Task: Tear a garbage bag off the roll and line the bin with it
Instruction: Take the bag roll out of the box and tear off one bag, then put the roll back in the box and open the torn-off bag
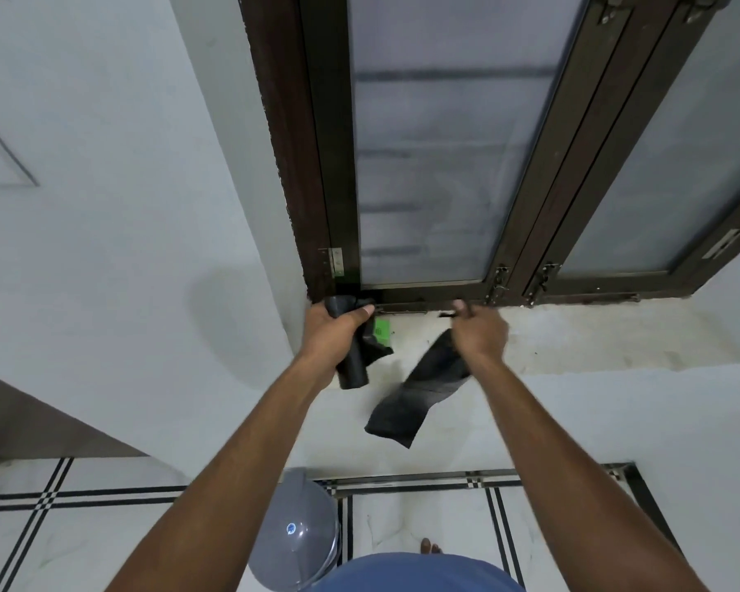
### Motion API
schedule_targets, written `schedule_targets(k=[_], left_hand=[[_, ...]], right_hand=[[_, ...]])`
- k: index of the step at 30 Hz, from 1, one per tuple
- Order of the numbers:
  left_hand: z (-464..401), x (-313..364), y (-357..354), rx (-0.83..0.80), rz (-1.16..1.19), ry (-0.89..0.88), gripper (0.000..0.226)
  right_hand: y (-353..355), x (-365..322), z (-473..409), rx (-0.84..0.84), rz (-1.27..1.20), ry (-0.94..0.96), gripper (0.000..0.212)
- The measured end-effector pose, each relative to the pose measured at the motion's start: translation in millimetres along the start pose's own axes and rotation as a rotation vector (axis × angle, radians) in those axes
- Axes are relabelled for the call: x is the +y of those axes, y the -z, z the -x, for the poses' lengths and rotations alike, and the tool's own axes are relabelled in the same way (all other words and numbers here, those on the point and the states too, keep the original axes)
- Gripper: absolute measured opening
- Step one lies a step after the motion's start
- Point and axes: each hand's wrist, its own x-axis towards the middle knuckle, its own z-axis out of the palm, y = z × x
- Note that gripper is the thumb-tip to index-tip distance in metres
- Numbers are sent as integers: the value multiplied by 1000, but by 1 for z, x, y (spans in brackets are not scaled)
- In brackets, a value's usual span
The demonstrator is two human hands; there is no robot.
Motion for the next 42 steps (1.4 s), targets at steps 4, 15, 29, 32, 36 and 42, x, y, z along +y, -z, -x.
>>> schedule_targets(k=[4,15,29,32,36,42], left_hand=[[-6,-8,30,-15,-32,-6,20],[-3,-34,-7,-261,-296,21,34],[-21,-104,-28,-129,-408,235,52],[-30,-106,-46,-8,-599,137,31],[-36,-115,-54,34,-769,122,40],[-27,-123,-84,-150,-907,40,32]], right_hand=[[46,10,-28,37,-221,-141,44],[7,-63,9,-309,-675,16,59],[78,-41,-87,273,-927,-11,41],[59,15,-101,335,-718,-48,43],[47,77,-116,340,-607,-149,41],[53,122,-134,304,-482,-213,54]])
